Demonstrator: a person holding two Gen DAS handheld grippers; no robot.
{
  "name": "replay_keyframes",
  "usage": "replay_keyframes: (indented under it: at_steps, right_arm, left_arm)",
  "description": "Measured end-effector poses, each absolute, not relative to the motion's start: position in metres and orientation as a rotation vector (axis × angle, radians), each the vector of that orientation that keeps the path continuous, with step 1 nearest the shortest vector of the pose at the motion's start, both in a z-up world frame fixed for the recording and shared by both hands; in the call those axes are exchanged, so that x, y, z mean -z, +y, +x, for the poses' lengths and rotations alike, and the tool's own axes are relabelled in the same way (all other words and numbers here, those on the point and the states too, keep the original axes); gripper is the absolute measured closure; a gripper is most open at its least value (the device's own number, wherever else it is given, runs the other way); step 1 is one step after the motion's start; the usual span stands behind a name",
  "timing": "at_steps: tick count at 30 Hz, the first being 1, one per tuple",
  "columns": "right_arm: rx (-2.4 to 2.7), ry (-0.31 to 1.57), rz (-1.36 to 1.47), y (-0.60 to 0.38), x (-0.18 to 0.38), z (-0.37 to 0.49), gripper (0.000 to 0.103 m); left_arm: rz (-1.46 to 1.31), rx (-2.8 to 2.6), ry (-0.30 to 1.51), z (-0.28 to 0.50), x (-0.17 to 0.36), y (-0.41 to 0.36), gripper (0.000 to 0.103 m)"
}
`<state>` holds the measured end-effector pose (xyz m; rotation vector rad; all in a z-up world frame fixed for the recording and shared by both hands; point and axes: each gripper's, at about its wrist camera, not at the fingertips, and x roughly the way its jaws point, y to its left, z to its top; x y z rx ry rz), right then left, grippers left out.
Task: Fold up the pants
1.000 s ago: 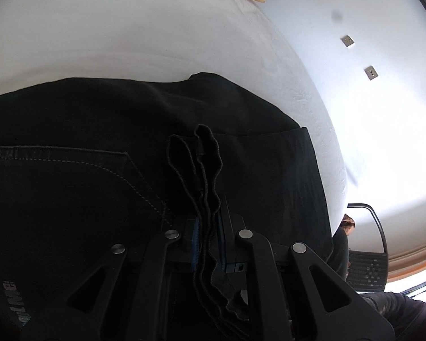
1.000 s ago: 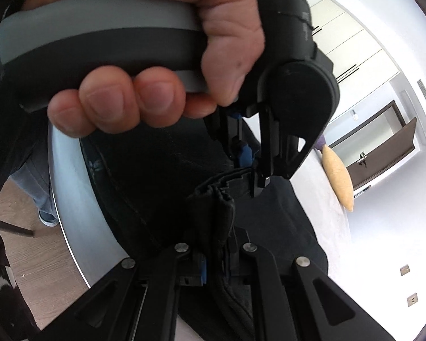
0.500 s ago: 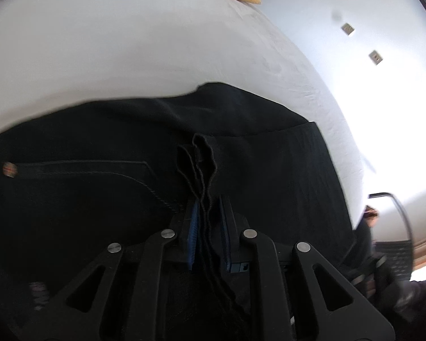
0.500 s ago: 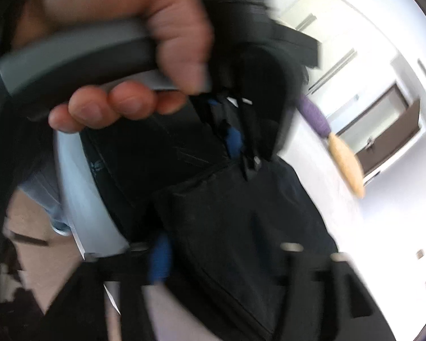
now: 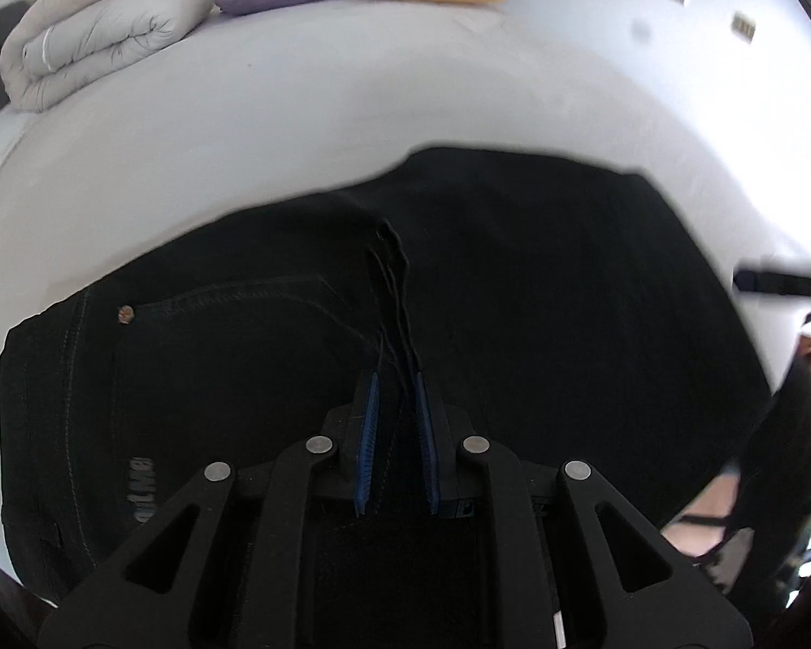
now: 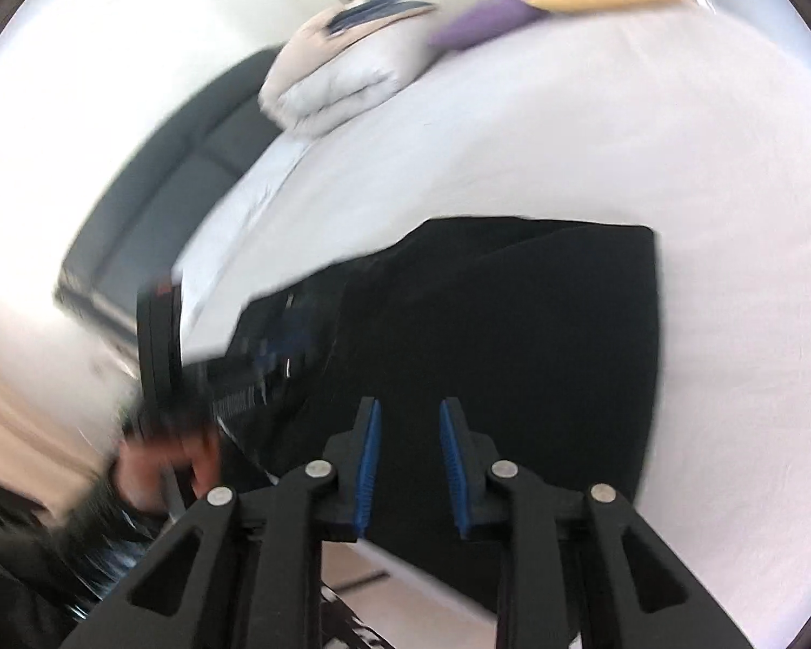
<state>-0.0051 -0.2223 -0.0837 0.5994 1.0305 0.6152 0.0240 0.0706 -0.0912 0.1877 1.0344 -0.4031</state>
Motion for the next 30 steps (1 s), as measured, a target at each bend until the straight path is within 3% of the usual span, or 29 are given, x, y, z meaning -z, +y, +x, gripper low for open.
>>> replay_keyframes:
  at_steps: [8, 10, 30]
  right_arm:
    - [-0.561, 1.118, 0.764, -0.236, 0.138, 0.044, 0.077]
    - [-0.550, 1.118, 0.775, -0.236, 0.144, 0.052, 0.083]
    - [-0.645, 1.199, 0.832, -0.222, 0.142, -0.042, 0.082]
  left_arm:
    - [0.185, 0.381, 1.046, 0.024, 0.100, 0.053, 0.089]
    - [0.181, 0.378, 1.047, 0.025, 0.101, 0.052, 0.089]
    - [0.148, 0.381, 1.028, 0.020, 0.109, 0.060, 0.089]
